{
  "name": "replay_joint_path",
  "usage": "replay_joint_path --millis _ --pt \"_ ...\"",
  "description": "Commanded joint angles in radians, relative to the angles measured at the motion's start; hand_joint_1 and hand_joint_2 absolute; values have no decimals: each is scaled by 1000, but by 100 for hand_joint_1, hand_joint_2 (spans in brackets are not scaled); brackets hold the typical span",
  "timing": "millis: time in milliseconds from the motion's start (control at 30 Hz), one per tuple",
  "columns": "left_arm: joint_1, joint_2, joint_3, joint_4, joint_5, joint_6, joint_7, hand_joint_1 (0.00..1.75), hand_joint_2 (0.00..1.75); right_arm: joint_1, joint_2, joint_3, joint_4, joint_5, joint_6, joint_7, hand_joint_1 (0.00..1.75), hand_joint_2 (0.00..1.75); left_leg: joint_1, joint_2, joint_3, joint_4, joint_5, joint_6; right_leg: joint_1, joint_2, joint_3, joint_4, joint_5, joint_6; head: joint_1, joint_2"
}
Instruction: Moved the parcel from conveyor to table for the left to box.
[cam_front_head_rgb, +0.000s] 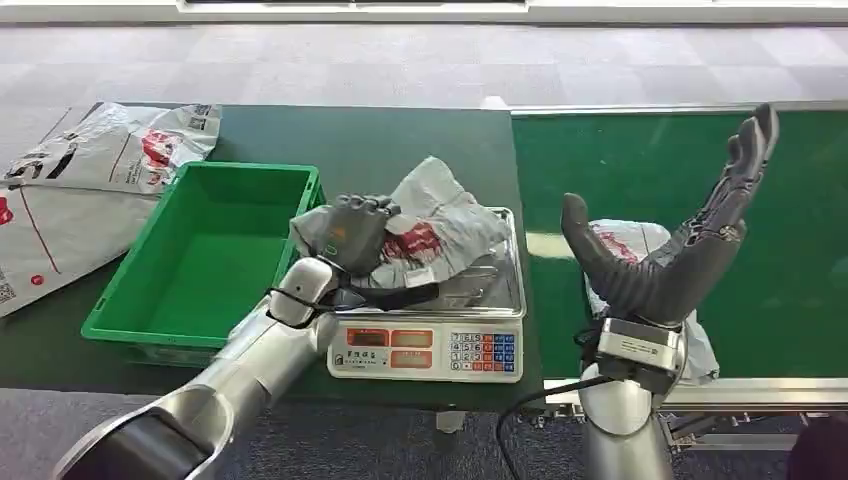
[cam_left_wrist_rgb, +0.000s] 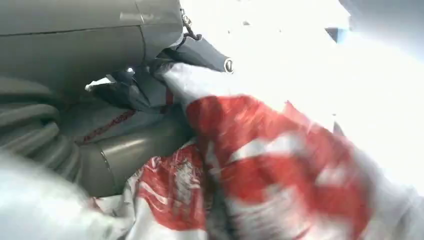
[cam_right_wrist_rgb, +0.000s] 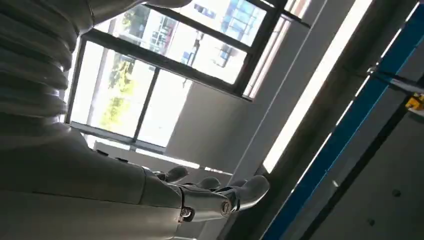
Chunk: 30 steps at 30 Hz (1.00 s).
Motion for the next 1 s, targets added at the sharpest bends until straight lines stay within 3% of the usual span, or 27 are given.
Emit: replay_joint_path --millis 33,100,300,400,433,467,500,533,667,733,767,800,1000 --pt "-90 107 264 -108 -197 70 154 175 175 -21 -4 -14 27 -5 -17 16 0 175 2 7 2 -2 0 -1 2 5 0 -2 2 -2 0 0" --pt "-127 145 300 -103 -249 51 212 175 175 -30 -4 -8 41 -10 -13 18 0 175 1 2 0 -1 1 0 2 0 0 -1 0 -2 0 0" --pt "-111 196 483 -174 -365 -4 233 175 175 -21 8 1 41 -16 3 17 0 175 2 8 -1 -1 -1 -1 2 5 -3 0 1 -2 0 0" --pt "-95 204 504 -167 -406 -5 251 175 175 -13 11 -6 26 -10 17 21 0 175 2 5 -1 -1 0 -1 2 3 -2 0 0 -2 0 0" --pt "-98 258 388 -130 -410 -77 385 175 175 -11 12 -6 24 -8 29 22 0 175 2 5 -1 -1 0 -1 1 4 -2 0 0 -2 0 0" --pt "-101 278 345 -63 -410 -95 439 110 175 -11 18 -11 23 -5 39 22 0 175 2 5 -1 -1 0 -1 1 3 -2 0 0 -2 0 0" --pt "-110 297 286 7 -410 -137 494 16 175 -12 20 -12 24 -6 49 21 0 175 2 8 3 -3 -1 -1 1 5 0 -2 1 -3 0 0" --pt "-102 307 268 58 -410 -162 524 0 175 -13 23 -13 25 -6 53 19 0 175 2 9 4 -4 0 -1 1 6 1 -3 1 -3 0 0" --pt "-65 329 223 222 -410 -374 674 0 175 -29 19 -12 49 -6 68 18 0 175 1 7 3 -4 0 -1 0 5 1 -1 0 -2 0 0" --pt "-33 336 245 228 -399 -360 684 0 175 -30 15 -14 54 -8 67 17 0 175 1 9 6 -7 0 -1 0 6 3 -4 1 -3 0 0" --pt "-31 336 254 238 -397 -386 698 0 0 -30 14 -15 54 -8 65 17 0 175 1 10 4 -4 0 -1 1 7 1 -2 1 -3 0 0" --pt "-6 339 291 248 -378 -471 729 0 0 -28 5 -18 63 -9 59 18 0 175 1 10 4 -5 0 -1 1 6 1 -3 1 -3 0 0" --pt "-1 338 304 247 -378 -475 733 0 0 -25 1 -21 67 -15 56 17 0 175 2 6 0 -2 0 -1 2 4 -2 0 0 -3 0 0"
